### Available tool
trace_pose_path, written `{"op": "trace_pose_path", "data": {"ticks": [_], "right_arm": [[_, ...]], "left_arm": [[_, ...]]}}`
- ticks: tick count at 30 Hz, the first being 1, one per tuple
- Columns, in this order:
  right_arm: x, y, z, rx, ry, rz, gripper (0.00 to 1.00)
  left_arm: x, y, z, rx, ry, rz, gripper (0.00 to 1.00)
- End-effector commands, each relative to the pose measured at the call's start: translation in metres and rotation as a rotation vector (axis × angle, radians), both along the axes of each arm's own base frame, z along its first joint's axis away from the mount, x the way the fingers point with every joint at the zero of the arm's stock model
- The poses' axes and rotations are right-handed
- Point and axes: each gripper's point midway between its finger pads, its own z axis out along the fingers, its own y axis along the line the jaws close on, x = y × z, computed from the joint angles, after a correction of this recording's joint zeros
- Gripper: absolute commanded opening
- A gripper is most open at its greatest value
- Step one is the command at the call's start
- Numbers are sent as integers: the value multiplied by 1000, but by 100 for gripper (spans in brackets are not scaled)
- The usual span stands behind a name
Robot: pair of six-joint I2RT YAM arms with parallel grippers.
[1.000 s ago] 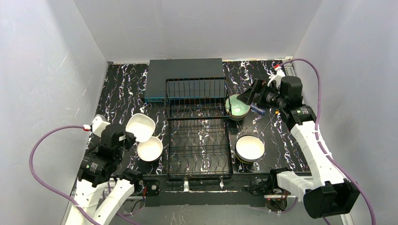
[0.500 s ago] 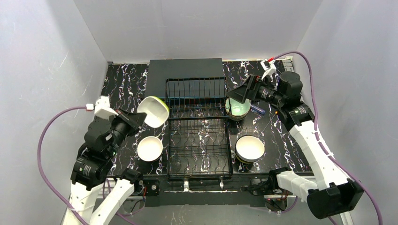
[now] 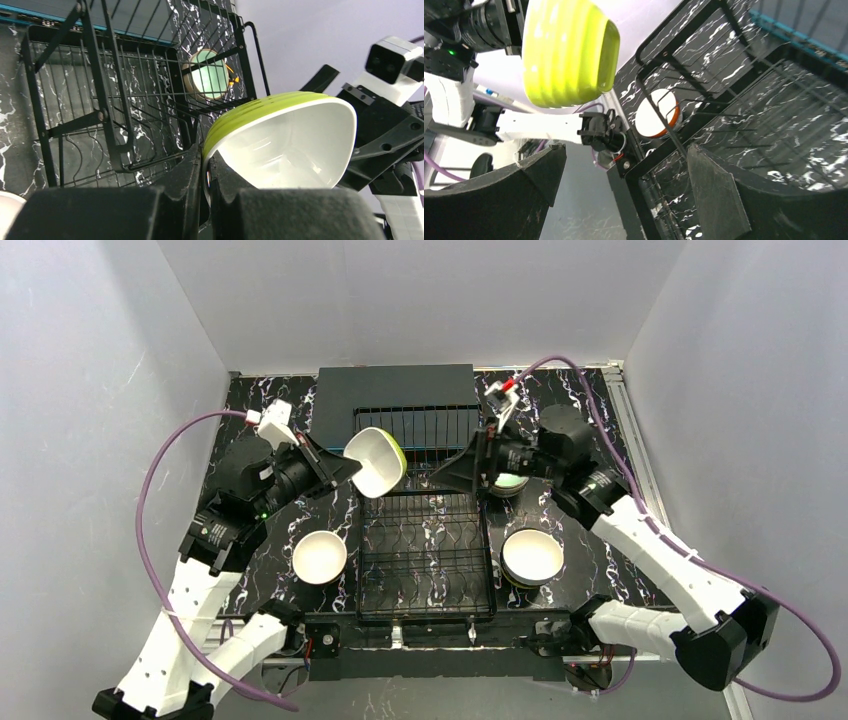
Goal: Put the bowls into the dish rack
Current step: Pick up the bowl from the center of the board.
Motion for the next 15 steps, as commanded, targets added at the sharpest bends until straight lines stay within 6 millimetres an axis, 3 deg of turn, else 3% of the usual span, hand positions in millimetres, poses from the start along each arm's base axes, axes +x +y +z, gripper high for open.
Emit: {"op": "trace_pose_path", "data": {"ticks": [1,9,15], "right_arm": [[-12,22,30,54,-90,43,99],[-20,37,38,60,-110,49,99],[-12,35,34,38,-93,-14,99]], "left_arm": [[-4,-8,16,-26,-45,-15,0],[1,-25,5,97,-17,-30,0],[2,-34,5,156,-38,-34,0]]}}
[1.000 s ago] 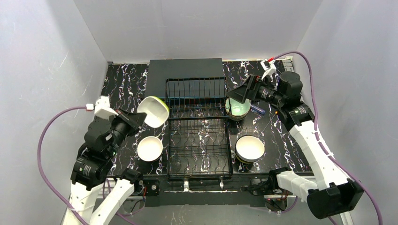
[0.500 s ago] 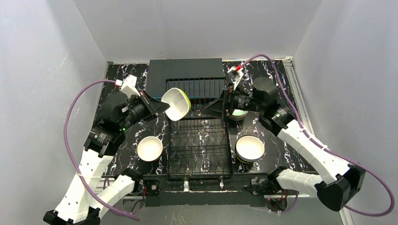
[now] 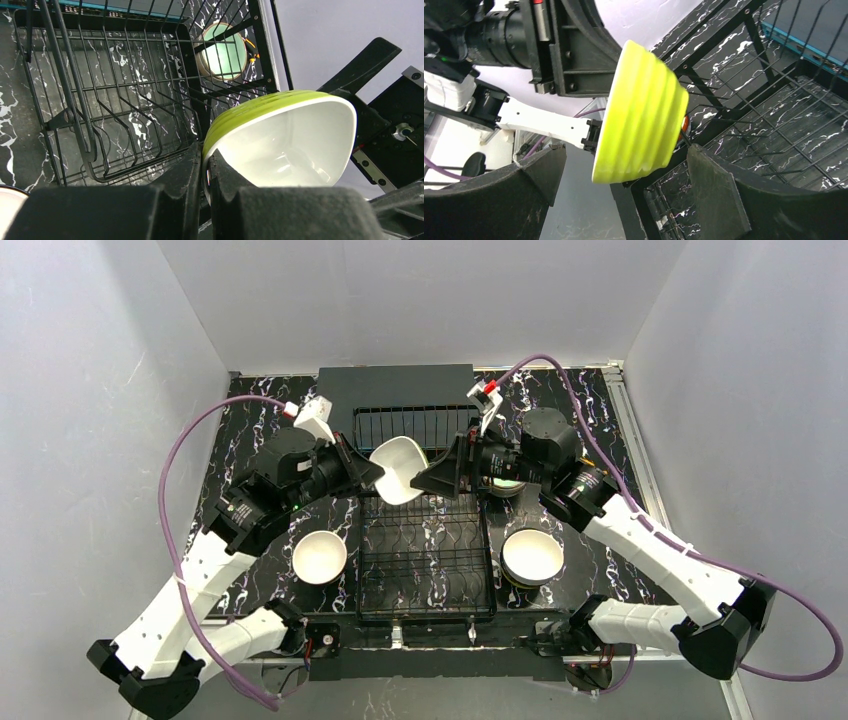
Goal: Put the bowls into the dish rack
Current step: Pick up the bowl from the center of the board.
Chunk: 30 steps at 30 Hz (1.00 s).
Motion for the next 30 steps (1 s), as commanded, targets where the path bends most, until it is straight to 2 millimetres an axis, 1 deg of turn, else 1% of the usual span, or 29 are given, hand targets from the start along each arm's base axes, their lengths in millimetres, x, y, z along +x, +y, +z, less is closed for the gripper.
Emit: {"op": "trace_pose_path", "data": {"ticks": [1,4,7,11,13,15,17,19,21,22,27,29,30], "right_arm": [[12,-1,23,39,-48,-76,98],[18,1,18,27,-11,-104,93],[23,2,13,14,11,-128,87],[26,1,12,10,16,-149,74],[27,0,11,8,14,-158,61],[28,-2,10,6,13,-170,45],[30,-4,9,3,10,-183,27],[32,-6,8,0,7,-204,12],[33,-9,7,-7,-1,-223,4],[34,-11,7,-11,-5,-233,1],[36,-17,9,-15,-37,-253,1],[35,-17,9,-15,-44,-250,1],[34,-17,10,-15,-47,-249,1]], "left_arm": [[2,0,22,23,-79,12,0],[1,-5,21,31,-77,-5,0],[0,-5,22,36,-85,-4,0],[-2,-3,22,38,-91,-5,0],[-3,-3,21,38,-91,-6,0],[-4,-4,20,34,-91,-15,0],[-6,-5,21,21,-98,-28,3],[-8,-8,21,6,-106,-43,11],[-11,-10,24,-14,-120,-61,21],[-13,-10,25,-23,-129,-67,27],[-22,-14,31,-68,-160,-114,61],[-24,-14,32,-82,-169,-123,73],[-26,-14,33,-91,-175,-127,78]]}}
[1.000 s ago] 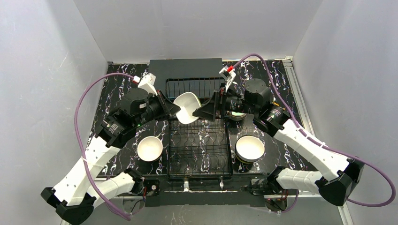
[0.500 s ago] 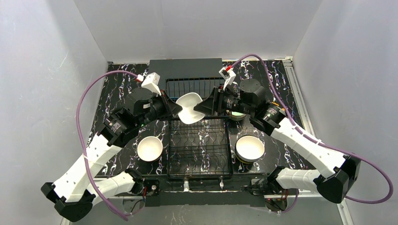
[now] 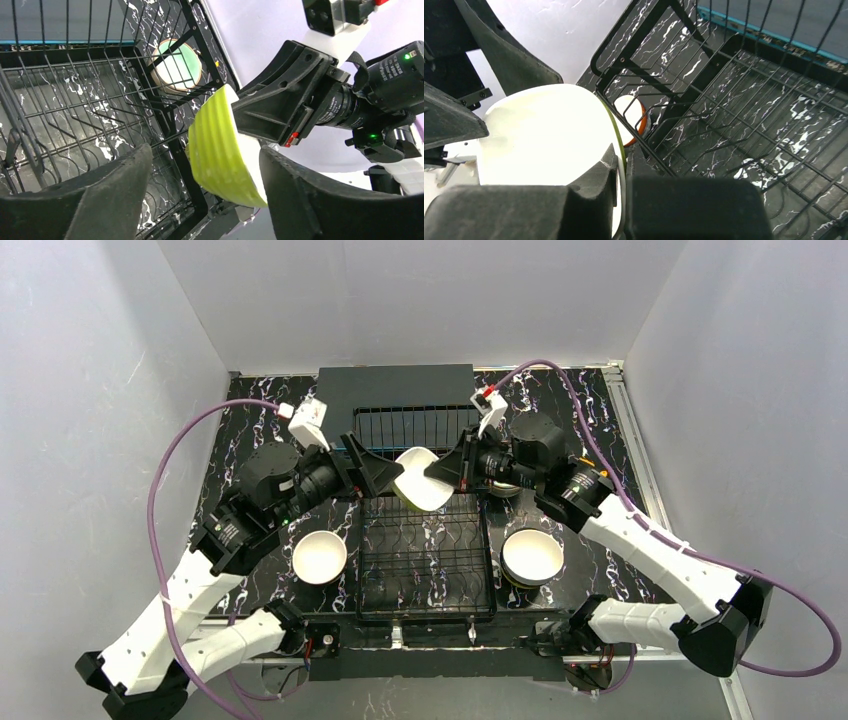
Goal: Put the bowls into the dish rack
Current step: Pick up the bowl from the center of the board.
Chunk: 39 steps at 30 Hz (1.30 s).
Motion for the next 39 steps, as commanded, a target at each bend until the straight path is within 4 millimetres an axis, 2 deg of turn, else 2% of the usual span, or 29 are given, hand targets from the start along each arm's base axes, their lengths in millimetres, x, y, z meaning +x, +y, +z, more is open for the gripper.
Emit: {"op": "trace_pose_path", "data": {"ticks": [1,9,17,22,25,28,34,39], "right_arm": [[4,-8,45,100,-114,-34,1],[9,-8,40,78,-119,-44,1],[11,-9,40,77,-137,-42,1],[7,-6,46,111,-143,-15,1],[7,-6,48,117,-145,-18,1],[6,-7,49,119,-148,-13,1],[5,-8,43,100,-145,-12,1],[8,-10,40,82,-152,-27,1]], "left_arm": [[-10,1,-5,-6,-11,-37,80],[-18,-1,-8,-32,-5,-71,97],[-31,-13,-2,-153,28,-138,98],[-37,-33,3,-310,70,-214,98],[-33,-41,-2,-354,108,-228,98],[-28,-49,-4,-350,140,-236,95],[-23,-59,5,-389,158,-258,86],[-24,-58,6,-391,157,-254,62]]}}
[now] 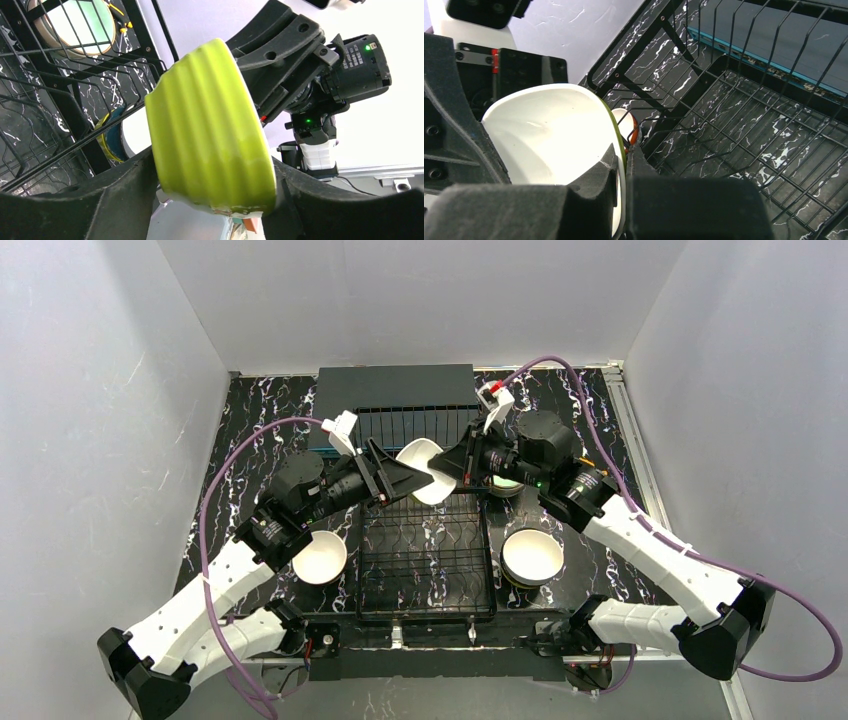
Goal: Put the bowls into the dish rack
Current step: Pick up the bowl from the center of the board.
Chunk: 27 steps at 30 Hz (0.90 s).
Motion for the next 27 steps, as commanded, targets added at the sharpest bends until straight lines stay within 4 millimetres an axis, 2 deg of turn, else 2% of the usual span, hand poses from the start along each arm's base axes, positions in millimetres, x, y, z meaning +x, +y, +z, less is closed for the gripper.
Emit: {"op": "trace_pose_path", "data": {"ticks": [1,3,9,10,11,12,16,19,23,27], "right_arm": [[-1,-5,28,58,-81,-11,1],[0,-5,27,54,-82,-15,1],[1,-7,26,48,-80,-26,1],[1,-7,26,50,-83,-26,1],[1,-8,27,51,-86,-27,4],[1,-8,28,52,-89,-28,12],[-1,-7,29,56,-91,-18,50],[-2,-6,29,59,-84,-5,73],[-3,-3,29,65,-70,12,91],[0,-6,34,98,-41,36,98]], "left_arm": [[-7,2,24,-53,-42,-18,56],[-7,3,20,-52,-30,-14,45],[-8,2,15,-50,-12,-17,3],[-8,3,14,-48,-13,-17,0],[-8,3,14,-48,-13,-16,0],[-8,4,15,-48,-16,-12,0],[-7,7,16,-41,-37,6,0],[-7,10,16,-20,-59,16,0],[-6,17,13,42,-72,41,0],[-3,27,10,110,-95,79,0]]}}
